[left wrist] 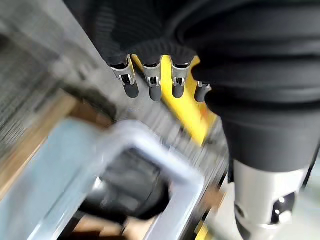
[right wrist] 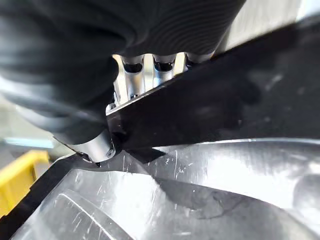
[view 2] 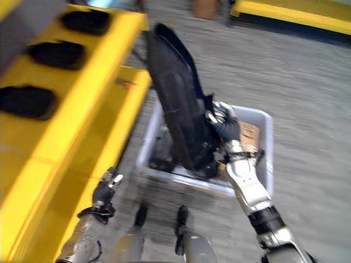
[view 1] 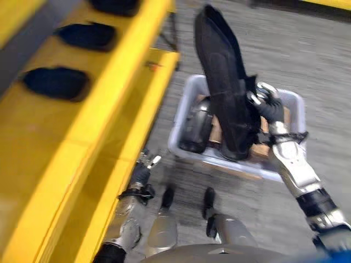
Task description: Move parts from the plastic box to the shelf.
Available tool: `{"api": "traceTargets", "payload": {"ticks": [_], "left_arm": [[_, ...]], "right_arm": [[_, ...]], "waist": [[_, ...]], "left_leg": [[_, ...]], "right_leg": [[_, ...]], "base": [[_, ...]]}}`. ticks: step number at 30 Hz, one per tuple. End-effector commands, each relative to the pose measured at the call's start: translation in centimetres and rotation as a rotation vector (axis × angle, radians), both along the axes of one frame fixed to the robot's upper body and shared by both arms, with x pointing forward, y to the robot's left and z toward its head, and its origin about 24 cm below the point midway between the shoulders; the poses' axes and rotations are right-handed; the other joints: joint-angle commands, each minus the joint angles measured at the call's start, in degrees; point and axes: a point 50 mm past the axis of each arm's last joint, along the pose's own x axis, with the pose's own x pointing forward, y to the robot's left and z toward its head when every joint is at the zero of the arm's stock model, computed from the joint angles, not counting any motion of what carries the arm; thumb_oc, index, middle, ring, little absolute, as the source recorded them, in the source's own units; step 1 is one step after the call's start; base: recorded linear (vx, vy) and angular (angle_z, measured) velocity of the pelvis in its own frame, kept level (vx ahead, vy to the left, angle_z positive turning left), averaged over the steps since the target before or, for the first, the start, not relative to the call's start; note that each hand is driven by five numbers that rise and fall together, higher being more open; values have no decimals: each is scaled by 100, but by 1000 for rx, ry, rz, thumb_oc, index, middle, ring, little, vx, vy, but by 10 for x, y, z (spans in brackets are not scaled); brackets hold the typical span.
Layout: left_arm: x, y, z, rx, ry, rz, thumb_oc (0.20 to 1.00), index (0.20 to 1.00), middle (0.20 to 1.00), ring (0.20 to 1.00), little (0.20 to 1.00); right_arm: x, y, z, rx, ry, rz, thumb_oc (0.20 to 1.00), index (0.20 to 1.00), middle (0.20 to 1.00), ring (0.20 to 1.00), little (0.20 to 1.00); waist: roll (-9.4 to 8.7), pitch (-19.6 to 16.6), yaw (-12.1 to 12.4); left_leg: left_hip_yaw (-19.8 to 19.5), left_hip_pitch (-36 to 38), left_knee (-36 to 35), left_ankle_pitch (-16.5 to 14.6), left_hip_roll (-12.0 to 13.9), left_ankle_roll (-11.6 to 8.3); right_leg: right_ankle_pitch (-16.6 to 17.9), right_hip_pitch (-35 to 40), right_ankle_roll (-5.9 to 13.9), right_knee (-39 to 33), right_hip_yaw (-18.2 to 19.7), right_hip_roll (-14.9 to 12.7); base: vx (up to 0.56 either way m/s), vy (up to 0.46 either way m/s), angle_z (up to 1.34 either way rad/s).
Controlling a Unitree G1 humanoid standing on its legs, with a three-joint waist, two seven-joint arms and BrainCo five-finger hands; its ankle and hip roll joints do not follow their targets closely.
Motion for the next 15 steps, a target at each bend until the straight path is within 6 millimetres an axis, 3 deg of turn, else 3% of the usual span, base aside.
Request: {"api": "traceTargets", "payload": {"ticks": [1,3,4,7,9,15], "left_arm": [[12,4,20,28,-111,-29,1000,1000,1000,1000,1000],[10,6,16,36,-95,-18,1000,1000,1000,1000,1000],[8,9,16,41,-91,-8,1000,1000,1000,1000,1000],[9,15,20,70,-106,1,1000,1000,1000,1000,1000],[2,26,17,98,-86,31,1000,1000,1000,1000,1000],[-15,41,7,100,-29,106,1000,1000,1000,1000,1000]], "right_arm": [[-15,-11,24,133,-162,-25,200,200,200,200,200],[-21,-12,15,150,-128,-33,200,200,200,200,200],[-21,-10,10,159,-103,-28,200,200,200,200,200],[-24,-12,5,184,-92,-46,200,200,200,200,200],[-29,-13,-2,211,-68,-49,200,200,200,200,200],[-31,-9,-9,223,-35,-19,200,200,200,200,200]], "waist": [[36,-409,-444],[48,-427,-496],[58,-419,-451],[12,-375,-415],[-60,-434,-322],[-240,-445,-74]], "left_leg": [[894,885,-982,176,468,146],[1053,829,-982,10,342,204],[946,917,-982,-138,219,265],[1014,951,-930,-136,121,318],[1075,985,-902,-268,-49,417],[996,893,-869,-366,-308,539]], "right_leg": [[-797,28,994,832,-69,-640],[-728,180,1066,870,-144,-809],[-708,275,1105,862,-160,-917],[-626,436,1154,846,-242,-1079],[-467,704,1294,594,-348,-1249],[-206,872,1436,291,-499,-1439]], "base": [[9,197,118],[66,245,159],[70,267,119],[22,155,-2],[65,211,18],[16,147,9]]}}
